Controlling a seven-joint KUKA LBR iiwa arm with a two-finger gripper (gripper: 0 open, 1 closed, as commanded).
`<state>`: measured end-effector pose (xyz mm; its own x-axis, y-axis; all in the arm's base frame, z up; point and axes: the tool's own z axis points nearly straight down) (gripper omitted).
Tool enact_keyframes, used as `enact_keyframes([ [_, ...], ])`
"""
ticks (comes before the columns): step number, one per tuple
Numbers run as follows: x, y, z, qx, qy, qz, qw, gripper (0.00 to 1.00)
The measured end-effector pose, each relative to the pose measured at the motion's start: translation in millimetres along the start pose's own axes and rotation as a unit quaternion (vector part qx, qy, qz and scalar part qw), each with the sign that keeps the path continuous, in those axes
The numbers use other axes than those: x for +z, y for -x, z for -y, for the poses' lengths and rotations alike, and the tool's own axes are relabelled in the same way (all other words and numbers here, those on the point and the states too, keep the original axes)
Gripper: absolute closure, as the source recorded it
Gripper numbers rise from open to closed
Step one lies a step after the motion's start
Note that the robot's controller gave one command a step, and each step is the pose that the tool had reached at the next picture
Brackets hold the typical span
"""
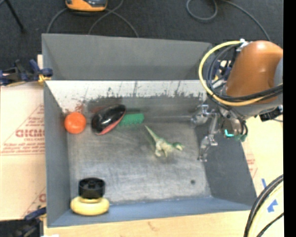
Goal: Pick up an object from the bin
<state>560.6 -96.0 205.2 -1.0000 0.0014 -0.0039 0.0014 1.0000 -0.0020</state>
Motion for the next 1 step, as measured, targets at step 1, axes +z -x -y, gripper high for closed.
enact_keyframes([
  [1,47.9,-3.2,-18.0,0.007,0.000,0.0036,1.0000,0.00],
])
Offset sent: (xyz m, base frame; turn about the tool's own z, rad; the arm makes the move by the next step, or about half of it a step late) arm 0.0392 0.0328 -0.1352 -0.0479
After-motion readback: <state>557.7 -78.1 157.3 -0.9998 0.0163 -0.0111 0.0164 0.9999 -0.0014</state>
